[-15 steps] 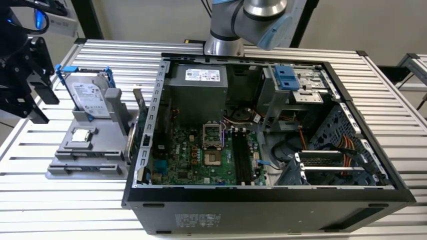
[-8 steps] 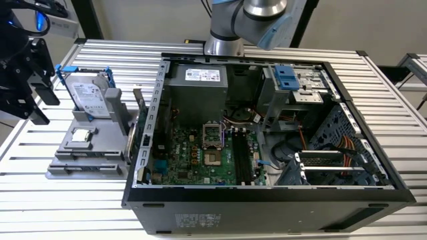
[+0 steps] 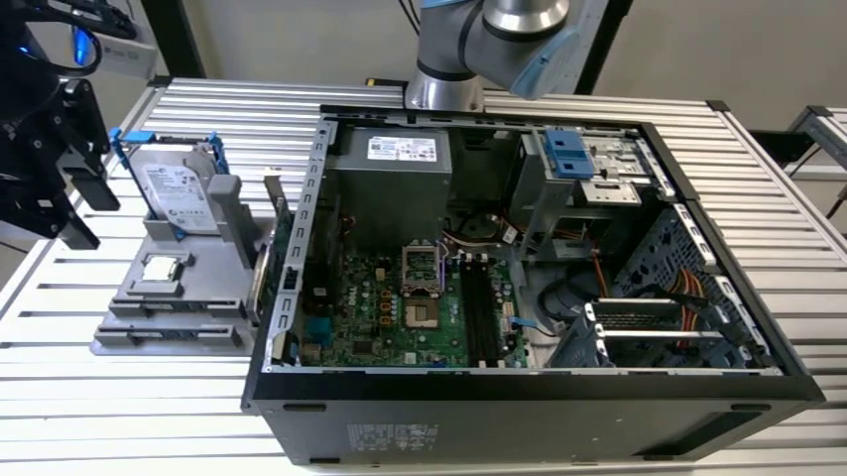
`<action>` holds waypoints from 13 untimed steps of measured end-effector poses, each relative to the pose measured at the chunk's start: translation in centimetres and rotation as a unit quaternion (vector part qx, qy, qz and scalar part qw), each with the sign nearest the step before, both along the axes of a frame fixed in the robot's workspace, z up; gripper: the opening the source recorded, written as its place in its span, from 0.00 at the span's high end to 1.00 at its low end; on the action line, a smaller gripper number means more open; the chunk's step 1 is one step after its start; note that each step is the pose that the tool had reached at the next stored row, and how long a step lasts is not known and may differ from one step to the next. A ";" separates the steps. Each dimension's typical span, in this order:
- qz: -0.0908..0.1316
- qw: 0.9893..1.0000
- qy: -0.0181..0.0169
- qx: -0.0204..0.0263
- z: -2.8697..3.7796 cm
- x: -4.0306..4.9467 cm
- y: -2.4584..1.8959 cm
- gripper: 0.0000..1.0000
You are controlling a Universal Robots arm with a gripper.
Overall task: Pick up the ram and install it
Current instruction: 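Pick up the ram and move it above insertion slot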
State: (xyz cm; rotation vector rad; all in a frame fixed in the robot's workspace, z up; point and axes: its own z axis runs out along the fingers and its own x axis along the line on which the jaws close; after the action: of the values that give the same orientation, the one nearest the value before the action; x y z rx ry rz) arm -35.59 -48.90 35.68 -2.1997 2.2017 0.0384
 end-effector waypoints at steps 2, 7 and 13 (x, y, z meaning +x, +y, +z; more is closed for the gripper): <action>0.000 1.000 0.000 0.000 -0.07 0.00 0.00 0.00; 0.000 1.000 0.000 0.000 -0.24 0.00 0.00 0.00; 0.000 1.000 0.000 0.000 -0.46 0.00 0.00 0.00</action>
State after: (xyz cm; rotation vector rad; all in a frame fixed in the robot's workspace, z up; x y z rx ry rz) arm -35.59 -48.90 35.23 -2.2000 2.2021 0.0375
